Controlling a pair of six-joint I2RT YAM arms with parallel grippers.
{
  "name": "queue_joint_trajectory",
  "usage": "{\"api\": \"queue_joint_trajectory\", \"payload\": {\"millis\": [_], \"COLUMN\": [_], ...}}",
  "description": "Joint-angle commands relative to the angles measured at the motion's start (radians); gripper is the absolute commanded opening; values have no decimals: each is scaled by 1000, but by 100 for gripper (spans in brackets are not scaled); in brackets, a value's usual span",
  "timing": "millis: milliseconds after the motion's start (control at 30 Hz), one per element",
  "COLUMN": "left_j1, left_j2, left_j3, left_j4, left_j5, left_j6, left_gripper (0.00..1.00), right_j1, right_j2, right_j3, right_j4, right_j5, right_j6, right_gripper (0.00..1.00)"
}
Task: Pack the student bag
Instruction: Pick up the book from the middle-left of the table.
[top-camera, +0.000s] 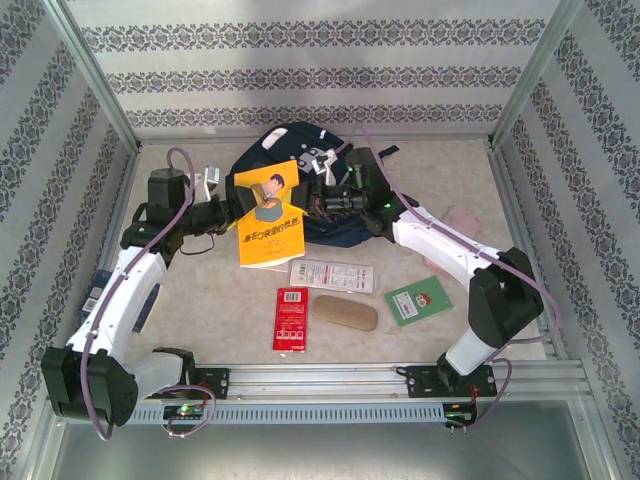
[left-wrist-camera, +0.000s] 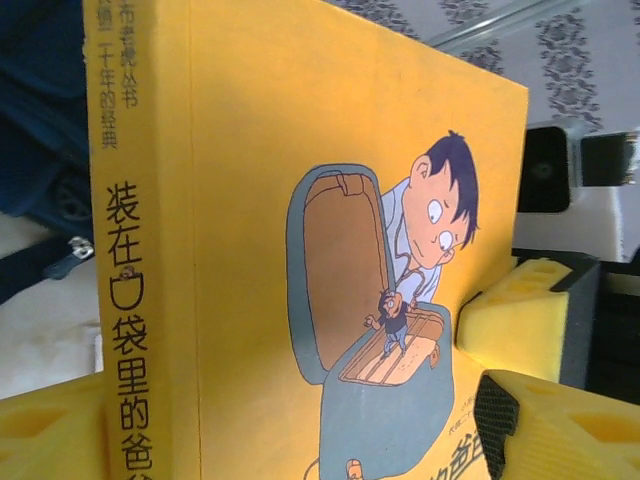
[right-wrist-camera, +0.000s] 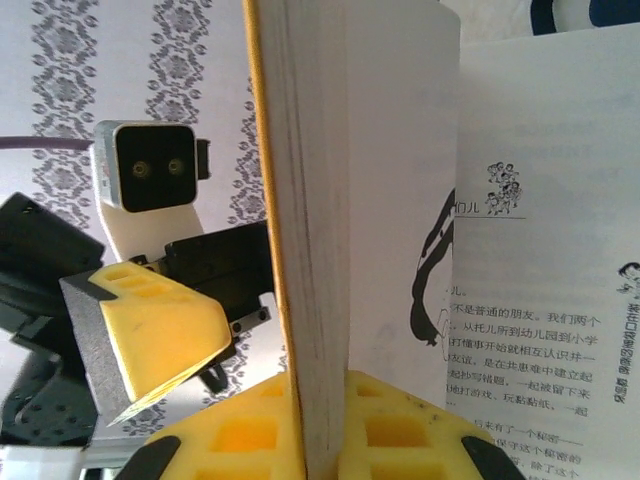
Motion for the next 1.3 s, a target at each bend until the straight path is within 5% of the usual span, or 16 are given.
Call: {"api": "queue_joint_trajectory", "payload": {"millis": [0, 200, 400, 600, 767, 933, 1267], "left_j1": [-11, -39, -89, -94, -102, -130, -302], "left_j2": [9, 42, 73, 50, 37, -39, -131], "left_j3": [-33, -96, -90, -95, -91, -112, -161], "left_j4": [201, 446, 497, 492, 479, 521, 745], "left_j5": [99, 153, 149, 113, 48, -165, -662], "left_j6": [-95, -258, -290, -271, -273, -340, -444], "left_gripper": [81, 67, 51, 22, 0, 0, 0], "right_j1": [-20, -42, -45, -62, -76, -59, 12], "right_j2": [-68, -99, -100, -122, -169, -265, -321], "right_j3": [-22, -73, -83, -96, -129, -197, -382], "right_j4": [166, 236, 259, 165, 77, -55, 295], "right_j5": [-66, -80, -82, -38, 59, 278, 378], "right_j6": [73, 120, 132, 65, 4, -98, 176], "right_gripper": [0, 0, 0, 0, 37, 72, 90]}}
